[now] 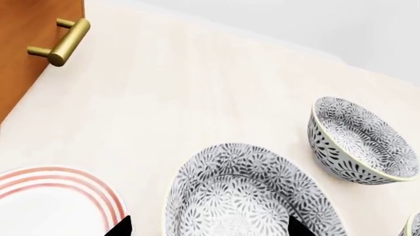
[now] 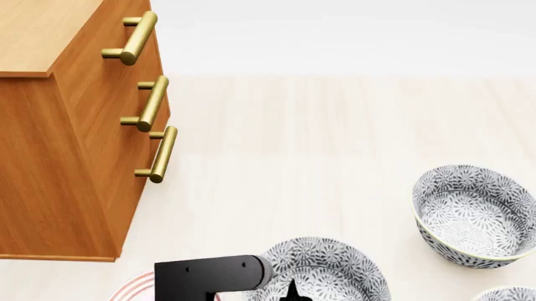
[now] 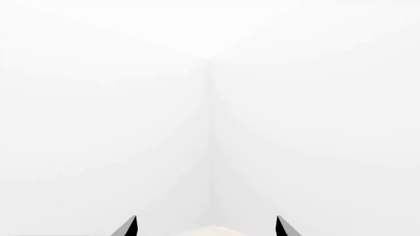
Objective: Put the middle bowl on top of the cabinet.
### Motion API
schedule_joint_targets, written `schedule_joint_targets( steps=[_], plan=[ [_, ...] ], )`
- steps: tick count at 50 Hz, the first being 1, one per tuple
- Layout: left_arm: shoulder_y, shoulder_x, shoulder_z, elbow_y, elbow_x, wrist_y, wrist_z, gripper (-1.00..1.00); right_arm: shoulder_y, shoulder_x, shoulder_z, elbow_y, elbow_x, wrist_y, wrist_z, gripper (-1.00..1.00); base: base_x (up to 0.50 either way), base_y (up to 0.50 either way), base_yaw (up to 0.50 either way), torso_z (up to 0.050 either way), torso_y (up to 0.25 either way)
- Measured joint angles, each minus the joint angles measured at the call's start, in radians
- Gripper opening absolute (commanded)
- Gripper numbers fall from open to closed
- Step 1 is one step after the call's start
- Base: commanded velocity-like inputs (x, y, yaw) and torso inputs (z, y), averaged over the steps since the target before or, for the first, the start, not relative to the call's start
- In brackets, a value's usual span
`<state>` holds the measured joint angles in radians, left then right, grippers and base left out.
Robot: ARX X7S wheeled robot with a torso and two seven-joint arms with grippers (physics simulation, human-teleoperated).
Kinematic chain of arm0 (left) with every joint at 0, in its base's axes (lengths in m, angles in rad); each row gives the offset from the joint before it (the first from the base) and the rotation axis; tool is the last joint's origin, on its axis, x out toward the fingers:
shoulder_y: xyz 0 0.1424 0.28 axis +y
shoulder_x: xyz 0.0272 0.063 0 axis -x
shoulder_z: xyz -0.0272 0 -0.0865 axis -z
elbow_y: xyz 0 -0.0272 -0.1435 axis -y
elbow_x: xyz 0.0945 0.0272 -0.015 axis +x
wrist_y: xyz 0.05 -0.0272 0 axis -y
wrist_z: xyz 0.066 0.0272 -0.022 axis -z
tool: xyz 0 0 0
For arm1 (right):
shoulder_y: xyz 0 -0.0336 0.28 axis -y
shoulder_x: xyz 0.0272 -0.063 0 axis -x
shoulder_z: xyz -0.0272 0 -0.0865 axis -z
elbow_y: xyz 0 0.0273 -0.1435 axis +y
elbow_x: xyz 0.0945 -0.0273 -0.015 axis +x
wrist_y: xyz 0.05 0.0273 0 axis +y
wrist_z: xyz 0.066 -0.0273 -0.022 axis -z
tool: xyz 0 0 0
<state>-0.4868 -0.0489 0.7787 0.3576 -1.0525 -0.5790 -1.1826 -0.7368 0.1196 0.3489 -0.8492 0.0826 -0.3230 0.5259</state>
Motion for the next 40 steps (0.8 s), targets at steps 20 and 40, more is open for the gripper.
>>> schedule_joint_targets(
  steps=[20, 40],
  plan=[
    [-0.002, -0.023, 0.016, -0.132, 0.012, 0.078, 0.106, 1.0, 0.003, 0.004, -0.002, -0.003, -0.004, 0.011, -0.009, 1.0, 0.0, 0.0, 0.0, 0.0, 0.0],
    [-0.011, -0.03, 0.053, -0.219, 0.025, 0.122, 0.197, 1.0, 0.016, 0.007, -0.015, -0.012, -0.014, 0.029, -0.008, 1.0, 0.0, 0.0, 0.0, 0.0, 0.0]
  ],
)
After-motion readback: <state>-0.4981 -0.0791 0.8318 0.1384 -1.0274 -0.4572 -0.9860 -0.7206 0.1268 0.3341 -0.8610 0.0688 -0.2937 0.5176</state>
